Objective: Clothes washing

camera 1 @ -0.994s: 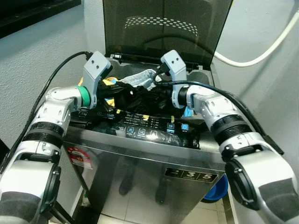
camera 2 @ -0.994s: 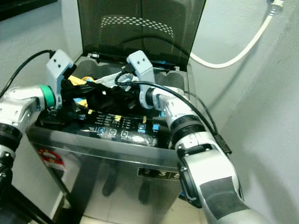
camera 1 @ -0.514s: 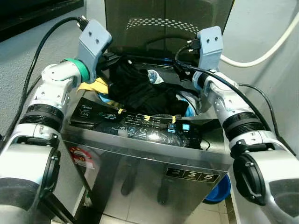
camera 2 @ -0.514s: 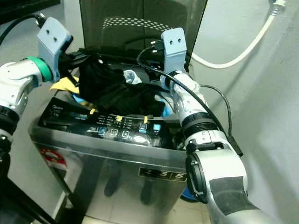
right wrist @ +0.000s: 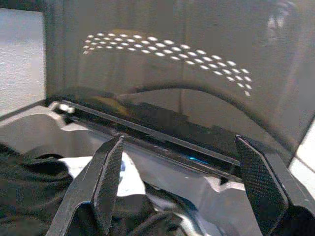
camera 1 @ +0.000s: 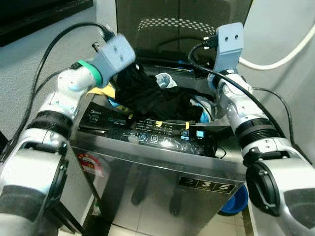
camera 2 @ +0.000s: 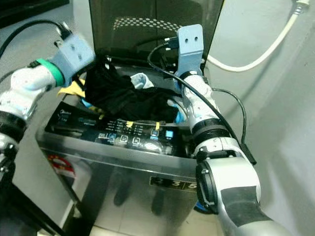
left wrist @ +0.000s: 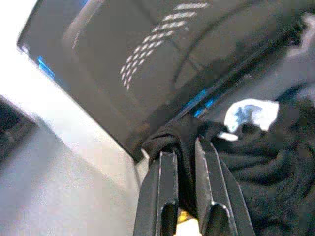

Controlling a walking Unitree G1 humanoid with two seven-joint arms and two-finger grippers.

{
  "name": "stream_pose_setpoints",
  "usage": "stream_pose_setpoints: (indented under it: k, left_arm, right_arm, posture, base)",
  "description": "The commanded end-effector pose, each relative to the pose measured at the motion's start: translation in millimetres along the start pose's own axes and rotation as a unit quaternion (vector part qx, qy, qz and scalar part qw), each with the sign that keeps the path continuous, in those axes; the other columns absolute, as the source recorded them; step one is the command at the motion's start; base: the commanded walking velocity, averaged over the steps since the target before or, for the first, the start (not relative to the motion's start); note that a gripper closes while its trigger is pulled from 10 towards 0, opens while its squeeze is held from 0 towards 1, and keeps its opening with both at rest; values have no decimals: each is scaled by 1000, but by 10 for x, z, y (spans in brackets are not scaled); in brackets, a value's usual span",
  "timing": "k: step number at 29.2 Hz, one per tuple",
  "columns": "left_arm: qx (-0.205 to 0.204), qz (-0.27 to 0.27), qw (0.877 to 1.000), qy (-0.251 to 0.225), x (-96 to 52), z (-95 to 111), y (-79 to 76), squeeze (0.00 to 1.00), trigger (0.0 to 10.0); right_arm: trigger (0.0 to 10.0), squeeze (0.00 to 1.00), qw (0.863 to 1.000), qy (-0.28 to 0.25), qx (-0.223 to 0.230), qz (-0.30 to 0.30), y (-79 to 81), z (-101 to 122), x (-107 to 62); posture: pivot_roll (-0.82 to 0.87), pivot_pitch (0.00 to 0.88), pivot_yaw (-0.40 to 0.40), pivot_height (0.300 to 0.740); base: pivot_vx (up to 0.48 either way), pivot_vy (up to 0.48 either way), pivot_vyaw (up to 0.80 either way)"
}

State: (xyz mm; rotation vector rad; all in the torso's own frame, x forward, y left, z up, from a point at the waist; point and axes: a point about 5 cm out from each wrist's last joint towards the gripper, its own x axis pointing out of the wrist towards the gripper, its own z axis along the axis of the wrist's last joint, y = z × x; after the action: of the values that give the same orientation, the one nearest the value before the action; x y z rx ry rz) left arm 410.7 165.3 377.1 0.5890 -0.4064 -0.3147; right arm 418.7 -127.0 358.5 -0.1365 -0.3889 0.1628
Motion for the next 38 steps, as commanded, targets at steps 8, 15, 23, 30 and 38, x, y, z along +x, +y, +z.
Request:
stream_pose_setpoints:
  k: [8,15,23,30,38]
  left_arm:
    - [73,19,997,23,24,-31,0,0,10000]
    - [-152,-362,919,-38,4,-28,-808,0,10000]
    - [-70,-435,897,42,-116,-332,-1022,0,10000]
    - [8,-285,957,54,-66,-436,-848,0,10000]
    - [-82,-49,995,-18,-64,-274,-246,0,10000]
  right_arm:
    - [10000,0,1000,-8,5,-4,42,-6,-5]
    - [10000,0,999,-35,17,-11,39,-37,-72]
    - [10000,0,991,-86,85,58,86,26,-253]
    - [10000,0,991,-47,33,118,128,-179,-526]
    - [10000,0,992,-83,51,82,51,-118,-652]
  posture:
    - [116,82,79,740]
    - [99,98,115,740]
    - [96,101,114,740]
    - [74,99,103,740]
    - [72,82,81,740]
  base:
    - [0,0,0]
    - [0,0,0]
    - [0,0,0]
    - [0,0,0]
    - [0,0,0]
